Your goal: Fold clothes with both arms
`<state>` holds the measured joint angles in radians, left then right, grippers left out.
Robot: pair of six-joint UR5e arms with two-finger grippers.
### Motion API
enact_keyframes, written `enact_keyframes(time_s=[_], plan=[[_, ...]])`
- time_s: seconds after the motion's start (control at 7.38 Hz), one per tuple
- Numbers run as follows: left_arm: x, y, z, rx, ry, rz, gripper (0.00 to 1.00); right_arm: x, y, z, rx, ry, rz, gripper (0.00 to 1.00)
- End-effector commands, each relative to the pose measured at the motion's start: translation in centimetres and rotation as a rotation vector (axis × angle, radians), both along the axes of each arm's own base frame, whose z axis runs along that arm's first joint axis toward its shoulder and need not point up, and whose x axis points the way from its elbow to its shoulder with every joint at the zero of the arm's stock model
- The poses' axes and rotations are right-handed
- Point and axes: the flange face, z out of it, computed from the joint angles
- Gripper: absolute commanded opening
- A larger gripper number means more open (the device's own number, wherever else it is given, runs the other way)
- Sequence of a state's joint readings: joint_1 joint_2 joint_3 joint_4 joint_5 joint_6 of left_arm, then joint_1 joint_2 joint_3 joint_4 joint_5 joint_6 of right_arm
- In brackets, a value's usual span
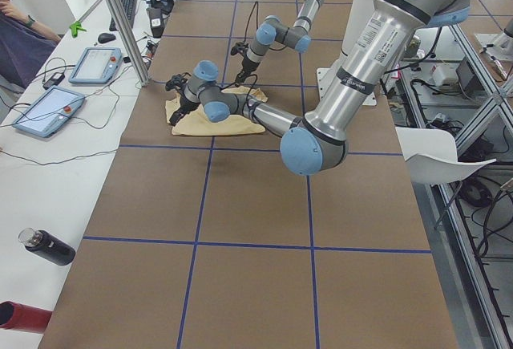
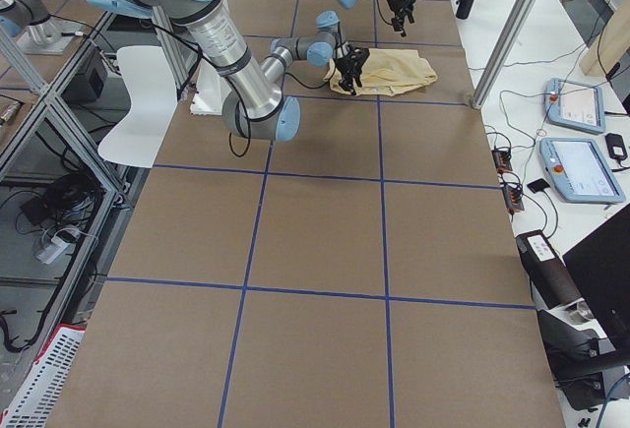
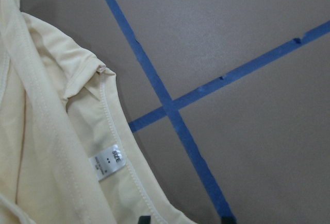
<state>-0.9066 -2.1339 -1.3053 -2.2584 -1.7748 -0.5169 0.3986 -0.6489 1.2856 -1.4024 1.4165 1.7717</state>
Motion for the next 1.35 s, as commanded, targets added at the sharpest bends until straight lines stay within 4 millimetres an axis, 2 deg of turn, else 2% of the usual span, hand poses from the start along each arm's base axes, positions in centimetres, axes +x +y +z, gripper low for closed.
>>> enact_keyframes(time_s=[0.0, 0.27, 0.41, 0.54, 0.68, 0.95, 1.08, 1.22], plan=[[0.0, 0.0, 0.0, 0.000, 0.002, -0.001, 1.00, -1.0, 1.1, 0.5, -0.003, 0.013, -0.011, 0.55], [0.0, 0.0, 0.0, 0.000, 0.002, -0.001, 1.00, -1.5, 1.4, -0.2, -0.002, 0.013, -0.016, 0.52], [0.0, 0.0, -0.1, 0.002, 0.003, -0.001, 1.00, -1.9, 1.3, 0.0, -0.007, 0.021, -0.016, 0.33], [0.0, 0.0, -0.1, 0.002, 0.003, -0.001, 1.00, -1.9, 1.3, 0.1, -0.005, 0.024, -0.019, 0.08], [0.0, 0.0, -0.1, 0.002, 0.003, -0.001, 1.00, -1.8, 1.3, 0.1, -0.002, 0.028, -0.022, 0.00], [0.1, 0.1, -0.1, 0.002, 0.003, 0.001, 1.00, -1.3, 1.0, -0.2, 0.012, 0.026, -0.033, 0.00], [0.2, 0.2, -0.2, -0.010, 0.017, -0.010, 1.00, 0.3, 1.5, 0.6, 0.021, 0.022, -0.045, 0.00], [0.3, 0.3, -0.5, -0.015, 0.028, -0.014, 1.00, 3.6, 3.0, 3.2, 0.026, 0.007, -0.047, 0.00]])
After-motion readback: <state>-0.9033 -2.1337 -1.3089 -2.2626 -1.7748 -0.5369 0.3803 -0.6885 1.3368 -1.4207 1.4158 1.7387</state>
